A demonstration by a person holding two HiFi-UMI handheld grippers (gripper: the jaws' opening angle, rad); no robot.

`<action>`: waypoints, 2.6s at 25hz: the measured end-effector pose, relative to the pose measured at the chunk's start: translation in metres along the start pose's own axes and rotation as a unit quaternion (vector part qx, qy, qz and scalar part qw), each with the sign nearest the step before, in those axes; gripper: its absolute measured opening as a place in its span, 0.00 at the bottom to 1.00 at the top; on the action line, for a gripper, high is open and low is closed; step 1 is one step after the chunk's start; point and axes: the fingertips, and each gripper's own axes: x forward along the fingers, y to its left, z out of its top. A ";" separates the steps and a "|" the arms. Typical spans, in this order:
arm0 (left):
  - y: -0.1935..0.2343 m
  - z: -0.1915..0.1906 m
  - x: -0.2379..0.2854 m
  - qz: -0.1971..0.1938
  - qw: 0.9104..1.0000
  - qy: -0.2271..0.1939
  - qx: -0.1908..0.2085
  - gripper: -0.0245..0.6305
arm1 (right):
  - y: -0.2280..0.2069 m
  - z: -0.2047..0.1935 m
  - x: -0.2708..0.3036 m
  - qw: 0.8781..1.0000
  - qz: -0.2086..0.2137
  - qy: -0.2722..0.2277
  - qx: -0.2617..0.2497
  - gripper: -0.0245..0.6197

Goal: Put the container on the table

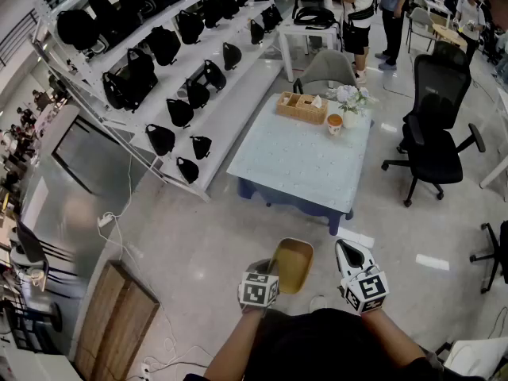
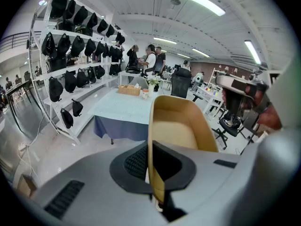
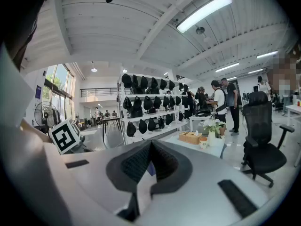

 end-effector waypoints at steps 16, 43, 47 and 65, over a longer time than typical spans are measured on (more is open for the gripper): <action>0.046 -0.022 -0.004 0.039 0.998 -0.001 -0.045 0.05 | 0.025 -0.014 0.050 0.999 0.043 0.006 0.024 0.04; 0.371 0.049 0.007 -0.034 0.999 0.009 -0.019 0.05 | 0.176 0.049 0.353 0.998 -0.008 0.036 0.044 0.04; 0.404 0.055 0.010 -0.045 0.999 0.012 -0.005 0.05 | 0.182 0.051 0.383 0.998 -0.031 0.039 0.037 0.04; 0.478 0.074 0.029 -0.048 0.998 0.010 -0.034 0.05 | 0.166 0.027 0.429 0.993 -0.075 0.073 0.049 0.04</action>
